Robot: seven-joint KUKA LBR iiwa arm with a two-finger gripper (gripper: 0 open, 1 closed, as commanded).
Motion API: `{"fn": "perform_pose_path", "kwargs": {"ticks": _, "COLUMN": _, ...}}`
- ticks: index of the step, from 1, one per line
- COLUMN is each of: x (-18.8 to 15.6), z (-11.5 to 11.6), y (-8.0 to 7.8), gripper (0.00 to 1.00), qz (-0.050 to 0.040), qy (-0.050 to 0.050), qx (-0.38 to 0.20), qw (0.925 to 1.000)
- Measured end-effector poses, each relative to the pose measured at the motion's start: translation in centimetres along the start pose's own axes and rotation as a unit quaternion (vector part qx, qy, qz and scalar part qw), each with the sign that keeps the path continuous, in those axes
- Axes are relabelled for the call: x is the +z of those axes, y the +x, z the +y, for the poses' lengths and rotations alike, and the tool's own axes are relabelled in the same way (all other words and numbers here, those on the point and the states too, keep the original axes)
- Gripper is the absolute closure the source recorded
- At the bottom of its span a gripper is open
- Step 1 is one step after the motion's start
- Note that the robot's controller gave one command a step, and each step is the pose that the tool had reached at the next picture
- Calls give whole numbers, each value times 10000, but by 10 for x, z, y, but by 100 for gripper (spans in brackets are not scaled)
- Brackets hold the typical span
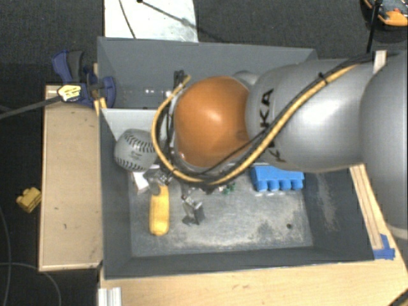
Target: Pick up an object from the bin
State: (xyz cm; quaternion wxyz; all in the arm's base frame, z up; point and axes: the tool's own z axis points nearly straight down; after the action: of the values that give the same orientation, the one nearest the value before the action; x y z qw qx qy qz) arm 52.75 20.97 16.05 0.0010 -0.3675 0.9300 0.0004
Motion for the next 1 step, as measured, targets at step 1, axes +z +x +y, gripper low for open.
{"fn": "perform_pose_path", "kwargs": {"ticks": 1, "x": 74, "z": -4, "y": -17, "gripper": 0, "qz": -24, "qy": 18, "qx": -1245, "qw": 9922}}
